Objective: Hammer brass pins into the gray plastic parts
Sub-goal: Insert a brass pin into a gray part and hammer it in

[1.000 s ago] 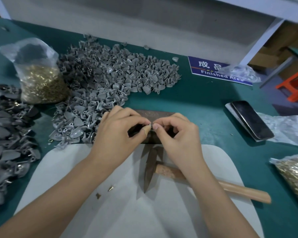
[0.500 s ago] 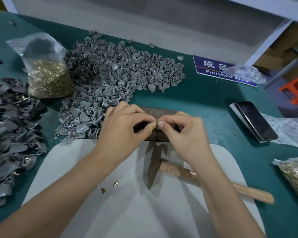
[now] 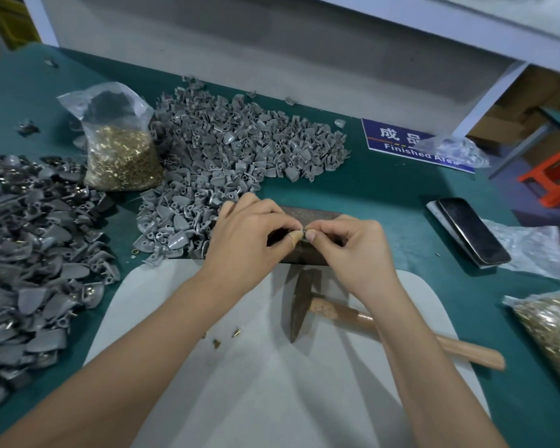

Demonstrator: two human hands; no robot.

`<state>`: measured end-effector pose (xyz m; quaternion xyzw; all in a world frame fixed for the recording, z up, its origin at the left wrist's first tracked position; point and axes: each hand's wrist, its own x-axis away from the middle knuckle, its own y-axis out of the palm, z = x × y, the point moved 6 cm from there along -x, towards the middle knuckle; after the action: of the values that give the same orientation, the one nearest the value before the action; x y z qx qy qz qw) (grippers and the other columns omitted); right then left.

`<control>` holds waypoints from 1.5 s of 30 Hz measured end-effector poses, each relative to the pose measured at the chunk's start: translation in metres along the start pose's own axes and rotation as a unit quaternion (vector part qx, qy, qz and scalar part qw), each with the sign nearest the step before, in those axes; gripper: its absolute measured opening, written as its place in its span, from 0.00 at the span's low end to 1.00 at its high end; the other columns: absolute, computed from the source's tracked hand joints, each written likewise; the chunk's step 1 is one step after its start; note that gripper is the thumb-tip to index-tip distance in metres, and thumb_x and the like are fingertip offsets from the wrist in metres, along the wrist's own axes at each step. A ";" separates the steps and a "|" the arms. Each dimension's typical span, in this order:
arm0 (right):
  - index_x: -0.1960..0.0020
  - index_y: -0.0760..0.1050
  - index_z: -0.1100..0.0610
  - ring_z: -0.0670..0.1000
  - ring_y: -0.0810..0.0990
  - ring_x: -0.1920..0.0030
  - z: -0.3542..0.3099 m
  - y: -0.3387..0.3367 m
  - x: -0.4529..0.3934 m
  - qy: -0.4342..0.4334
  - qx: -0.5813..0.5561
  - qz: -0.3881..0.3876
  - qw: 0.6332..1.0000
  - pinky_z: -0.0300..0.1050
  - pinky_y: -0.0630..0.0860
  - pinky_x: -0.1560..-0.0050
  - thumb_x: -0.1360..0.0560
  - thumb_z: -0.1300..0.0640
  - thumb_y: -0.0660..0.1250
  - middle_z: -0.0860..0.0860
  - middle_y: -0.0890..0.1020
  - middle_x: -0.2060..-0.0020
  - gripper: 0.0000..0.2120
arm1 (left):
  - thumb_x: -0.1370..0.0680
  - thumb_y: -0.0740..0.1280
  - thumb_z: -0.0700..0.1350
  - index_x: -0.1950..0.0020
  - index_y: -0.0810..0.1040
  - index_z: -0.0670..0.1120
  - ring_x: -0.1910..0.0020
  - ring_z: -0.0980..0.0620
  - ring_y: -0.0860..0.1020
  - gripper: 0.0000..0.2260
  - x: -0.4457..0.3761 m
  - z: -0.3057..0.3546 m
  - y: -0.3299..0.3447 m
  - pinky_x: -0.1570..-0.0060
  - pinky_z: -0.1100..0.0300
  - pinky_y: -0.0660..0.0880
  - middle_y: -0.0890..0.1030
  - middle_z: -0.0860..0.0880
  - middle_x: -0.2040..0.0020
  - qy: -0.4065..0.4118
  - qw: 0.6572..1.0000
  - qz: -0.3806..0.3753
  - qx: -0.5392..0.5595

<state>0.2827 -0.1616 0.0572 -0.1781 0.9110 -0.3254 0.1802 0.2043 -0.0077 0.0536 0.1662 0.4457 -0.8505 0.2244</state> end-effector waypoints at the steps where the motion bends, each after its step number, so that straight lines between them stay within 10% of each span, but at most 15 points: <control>1: 0.58 0.86 0.43 0.49 0.77 0.61 -0.001 0.000 0.000 0.004 0.001 0.000 1.000 0.54 0.77 0.58 0.24 0.55 0.75 0.45 0.80 0.65 0.07 | 0.23 0.73 0.56 0.49 0.86 0.58 0.50 0.55 0.71 0.06 0.000 0.000 0.000 0.47 0.51 0.65 0.80 0.60 0.55 0.000 1.000 0.000 -0.001; 13: 0.41 0.84 0.54 0.50 0.77 0.52 -0.008 -0.025 0.050 -0.077 0.060 0.100 0.990 0.49 0.76 0.46 0.20 0.55 0.70 0.47 0.81 0.54 0.09 | 0.19 0.67 0.55 0.46 0.83 0.57 0.45 0.52 0.71 0.07 -0.001 0.013 -0.006 0.43 0.52 0.63 0.80 0.59 0.49 0.024 0.997 -0.043 -0.066; 19: 0.38 0.81 0.48 0.47 0.75 0.47 0.012 -0.035 0.110 -0.069 0.205 -0.079 0.973 0.44 0.71 0.45 0.23 0.35 0.62 0.42 0.79 0.49 0.22 | 0.21 0.70 0.53 0.51 0.84 0.56 0.47 0.52 0.72 0.04 0.002 0.010 -0.009 0.47 0.54 0.61 0.82 0.59 0.52 0.021 0.998 -0.021 -0.060; 26: 0.41 0.77 0.51 0.55 0.78 0.56 0.018 -0.039 0.117 -0.133 0.348 -0.092 0.923 0.47 0.71 0.57 0.16 0.49 0.61 0.48 0.75 0.50 0.10 | 0.20 0.69 0.54 0.48 0.84 0.55 0.45 0.51 0.72 0.06 -0.003 0.004 -0.016 0.46 0.52 0.63 0.81 0.58 0.51 0.026 0.995 -0.024 -0.096; 33: 0.39 0.68 0.37 0.47 0.73 0.63 0.002 -0.072 0.083 -0.065 0.150 -0.061 0.985 0.44 0.70 0.62 0.16 0.42 0.54 0.43 0.77 0.59 0.08 | 0.20 0.68 0.55 0.48 0.85 0.55 0.46 0.52 0.71 0.08 -0.006 0.000 -0.018 0.46 0.52 0.62 0.80 0.57 0.52 0.032 0.996 -0.035 -0.082; 45: 0.36 0.68 0.32 0.52 0.76 0.55 -0.026 -0.056 0.037 0.011 0.200 -0.024 0.979 0.48 0.70 0.59 0.15 0.42 0.54 0.36 0.78 0.63 0.10 | 0.21 0.70 0.53 0.51 0.86 0.55 0.49 0.47 0.74 0.06 -0.005 0.000 -0.017 0.51 0.49 0.65 0.82 0.56 0.56 0.052 0.995 -0.011 -0.084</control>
<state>0.2500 -0.2048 0.1050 -0.1568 0.8248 -0.5072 0.1945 0.1989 0.0023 0.0677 0.1860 0.5285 -0.8027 0.2044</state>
